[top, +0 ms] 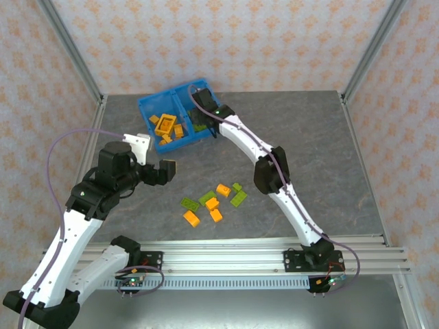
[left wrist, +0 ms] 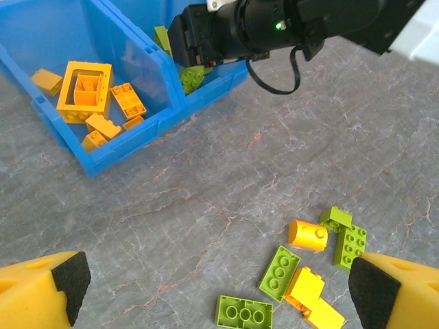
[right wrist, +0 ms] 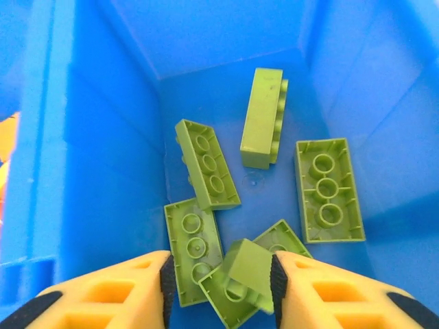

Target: Sort the legos into containers by color

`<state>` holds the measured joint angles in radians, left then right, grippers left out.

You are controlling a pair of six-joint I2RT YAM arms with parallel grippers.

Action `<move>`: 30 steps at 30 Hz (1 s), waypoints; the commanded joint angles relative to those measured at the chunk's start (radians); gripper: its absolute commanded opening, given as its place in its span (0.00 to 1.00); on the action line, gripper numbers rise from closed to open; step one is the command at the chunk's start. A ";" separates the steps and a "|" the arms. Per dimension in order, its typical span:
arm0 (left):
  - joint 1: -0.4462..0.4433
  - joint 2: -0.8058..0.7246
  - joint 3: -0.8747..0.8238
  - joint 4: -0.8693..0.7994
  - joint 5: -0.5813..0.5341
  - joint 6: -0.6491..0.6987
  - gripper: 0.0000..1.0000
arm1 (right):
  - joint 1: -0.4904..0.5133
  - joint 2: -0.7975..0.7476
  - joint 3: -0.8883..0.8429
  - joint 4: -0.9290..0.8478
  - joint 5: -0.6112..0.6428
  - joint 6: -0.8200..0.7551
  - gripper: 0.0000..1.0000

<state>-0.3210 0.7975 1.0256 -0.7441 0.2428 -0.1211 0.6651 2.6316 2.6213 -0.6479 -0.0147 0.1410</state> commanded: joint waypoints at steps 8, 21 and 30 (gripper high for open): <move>-0.004 0.008 -0.013 0.060 0.030 -0.005 1.00 | -0.003 -0.615 -0.586 -0.042 -0.021 0.023 0.44; -0.013 0.044 -0.083 0.172 0.270 0.180 1.00 | 0.108 -1.215 -1.507 -0.146 -0.114 -0.110 0.62; -0.016 0.049 -0.089 0.116 0.310 0.206 1.00 | 0.108 -1.034 -1.488 -0.093 -0.150 -0.193 0.71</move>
<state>-0.3275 0.8700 0.9432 -0.6197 0.5232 0.0566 0.7723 1.5452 1.1042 -0.7506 -0.1558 0.0074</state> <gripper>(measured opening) 0.996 0.706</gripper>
